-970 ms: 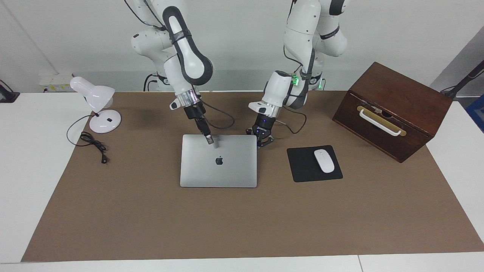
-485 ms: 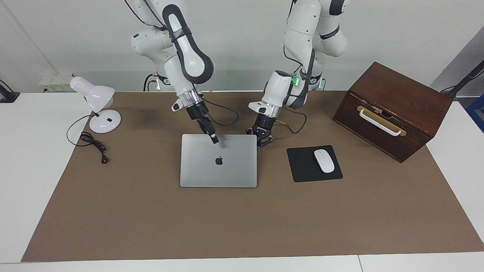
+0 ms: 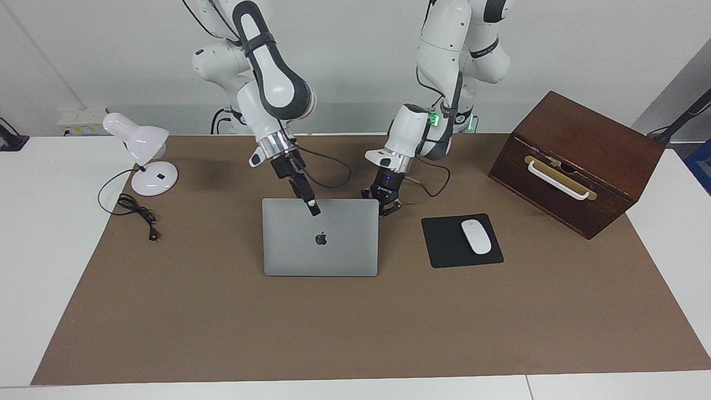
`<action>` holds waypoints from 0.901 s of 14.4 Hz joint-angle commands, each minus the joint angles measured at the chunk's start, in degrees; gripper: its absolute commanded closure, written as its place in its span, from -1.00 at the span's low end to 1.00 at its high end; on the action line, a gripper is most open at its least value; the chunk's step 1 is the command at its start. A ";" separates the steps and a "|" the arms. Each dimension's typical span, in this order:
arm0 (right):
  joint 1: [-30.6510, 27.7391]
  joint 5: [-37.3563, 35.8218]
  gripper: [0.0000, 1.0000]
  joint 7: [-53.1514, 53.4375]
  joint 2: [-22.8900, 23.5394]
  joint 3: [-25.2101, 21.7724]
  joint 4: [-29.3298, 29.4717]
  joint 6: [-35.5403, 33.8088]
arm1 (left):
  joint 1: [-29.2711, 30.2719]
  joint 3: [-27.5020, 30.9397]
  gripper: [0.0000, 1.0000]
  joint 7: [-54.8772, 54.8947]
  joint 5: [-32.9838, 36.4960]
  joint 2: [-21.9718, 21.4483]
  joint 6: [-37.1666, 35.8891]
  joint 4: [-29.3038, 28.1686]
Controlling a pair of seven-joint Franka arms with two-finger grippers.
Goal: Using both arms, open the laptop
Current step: 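Lift the laptop lid upward with the right gripper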
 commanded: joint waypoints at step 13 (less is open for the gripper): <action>-10.47 0.21 -1.00 -5.02 3.24 0.20 10.42 -8.12 | -1.72 0.49 1.00 0.47 -1.49 2.98 0.56 0.92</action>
